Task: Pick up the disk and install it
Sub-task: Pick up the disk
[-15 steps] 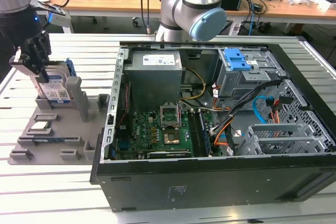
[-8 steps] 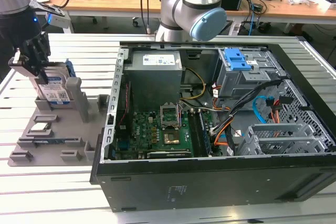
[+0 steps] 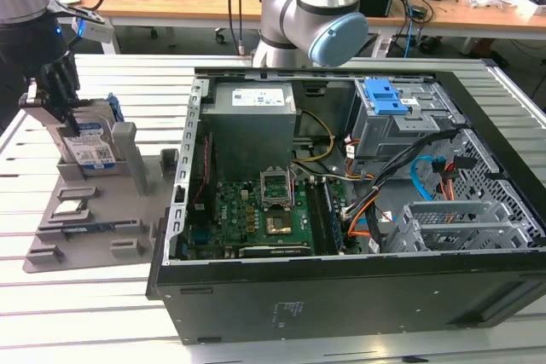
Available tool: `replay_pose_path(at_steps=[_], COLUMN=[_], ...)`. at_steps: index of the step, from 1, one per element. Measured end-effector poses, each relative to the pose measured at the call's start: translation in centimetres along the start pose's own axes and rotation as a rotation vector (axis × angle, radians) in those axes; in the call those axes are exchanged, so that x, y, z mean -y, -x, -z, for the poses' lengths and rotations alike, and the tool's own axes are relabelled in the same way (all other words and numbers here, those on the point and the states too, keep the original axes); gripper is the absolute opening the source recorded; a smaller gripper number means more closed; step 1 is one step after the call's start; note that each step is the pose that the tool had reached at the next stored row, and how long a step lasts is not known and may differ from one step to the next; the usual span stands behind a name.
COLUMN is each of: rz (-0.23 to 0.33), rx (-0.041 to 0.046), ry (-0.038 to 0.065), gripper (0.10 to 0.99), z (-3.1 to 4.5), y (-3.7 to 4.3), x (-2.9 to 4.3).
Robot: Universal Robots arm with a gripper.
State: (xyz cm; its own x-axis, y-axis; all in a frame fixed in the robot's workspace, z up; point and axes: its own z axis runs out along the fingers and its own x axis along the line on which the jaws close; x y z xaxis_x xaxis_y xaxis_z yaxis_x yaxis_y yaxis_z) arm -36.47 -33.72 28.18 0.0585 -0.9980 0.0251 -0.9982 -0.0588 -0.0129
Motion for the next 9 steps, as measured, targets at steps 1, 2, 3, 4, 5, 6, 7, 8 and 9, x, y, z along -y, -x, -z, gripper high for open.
replay_pose_path(at_steps=[1, 2, 3, 4, 5, 6, 7, 8, 9], rz=[0.0, 0.0, 0.0, 0.0, 0.0, 0.0, 0.0, 0.0, 0.0], rx=[0.0, 0.0001, 0.0, 0.0001, 0.0001, 0.0, 0.0, 0.0001, 0.0], ry=[0.0, 0.0, 0.0, 0.0, 0.0, 0.0, 0.0, 0.0, 0.0], gripper=[0.365, 0.365, 0.365, 0.365, 0.365, 0.365, 0.365, 0.365, 0.365], z=[0.0, 0.0, 0.0, 0.0, 0.0, 0.0, 0.0, 0.01, 0.12], y=[0.0, 0.0, 0.0, 0.0, 0.0, 0.0, 0.0, 0.0, 0.0], x=[0.0, 0.0, 0.0, 0.0, 0.0, 0.0, 0.0, 0.0, 0.0])
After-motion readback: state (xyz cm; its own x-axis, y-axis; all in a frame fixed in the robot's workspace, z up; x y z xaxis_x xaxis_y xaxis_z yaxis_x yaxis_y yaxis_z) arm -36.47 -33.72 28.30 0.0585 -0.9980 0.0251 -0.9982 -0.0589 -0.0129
